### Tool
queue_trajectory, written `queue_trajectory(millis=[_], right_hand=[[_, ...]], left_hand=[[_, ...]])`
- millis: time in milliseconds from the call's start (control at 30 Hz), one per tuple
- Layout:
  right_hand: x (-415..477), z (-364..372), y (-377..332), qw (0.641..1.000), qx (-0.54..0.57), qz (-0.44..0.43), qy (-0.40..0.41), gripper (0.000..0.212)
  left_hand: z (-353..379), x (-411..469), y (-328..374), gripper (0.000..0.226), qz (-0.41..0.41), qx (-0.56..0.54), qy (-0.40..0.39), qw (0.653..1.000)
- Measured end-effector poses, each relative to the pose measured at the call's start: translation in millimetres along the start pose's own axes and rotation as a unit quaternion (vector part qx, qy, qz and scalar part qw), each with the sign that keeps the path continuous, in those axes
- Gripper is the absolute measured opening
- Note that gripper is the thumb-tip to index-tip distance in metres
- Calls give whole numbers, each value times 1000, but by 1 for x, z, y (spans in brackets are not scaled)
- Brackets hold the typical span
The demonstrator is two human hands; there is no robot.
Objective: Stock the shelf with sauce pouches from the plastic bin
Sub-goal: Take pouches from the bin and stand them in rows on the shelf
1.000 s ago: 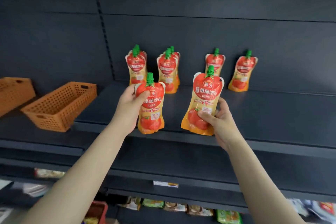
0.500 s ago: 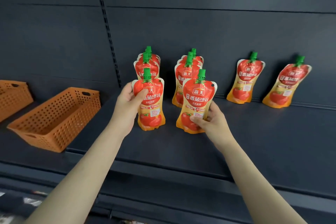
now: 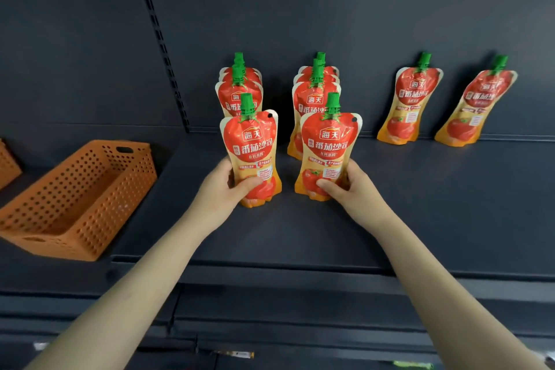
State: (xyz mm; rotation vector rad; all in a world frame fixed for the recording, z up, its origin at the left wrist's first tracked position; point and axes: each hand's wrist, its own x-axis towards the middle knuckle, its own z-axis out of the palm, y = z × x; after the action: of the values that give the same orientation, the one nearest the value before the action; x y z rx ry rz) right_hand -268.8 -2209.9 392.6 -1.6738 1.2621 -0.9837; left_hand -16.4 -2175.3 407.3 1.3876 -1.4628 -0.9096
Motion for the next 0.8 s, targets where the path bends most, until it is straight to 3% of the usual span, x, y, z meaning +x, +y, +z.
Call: queue_trajectory(millis=[133, 300, 533, 800], right_hand=[[7, 11, -3, 1000, -8, -8, 25, 49], [21, 31, -11, 995, -17, -23, 95, 74], [37, 43, -7, 981, -86, -33, 172, 76], [43, 37, -4, 975, -103, -32, 194, 84]], left_hand=[[-15, 18, -5, 40, 15, 18, 7, 1000], [-29, 46, -14, 48, 22, -16, 9, 1000], [-34, 69, -27, 43, 26, -2, 19, 999], [-32, 70, -38, 41, 38, 22, 35, 998]])
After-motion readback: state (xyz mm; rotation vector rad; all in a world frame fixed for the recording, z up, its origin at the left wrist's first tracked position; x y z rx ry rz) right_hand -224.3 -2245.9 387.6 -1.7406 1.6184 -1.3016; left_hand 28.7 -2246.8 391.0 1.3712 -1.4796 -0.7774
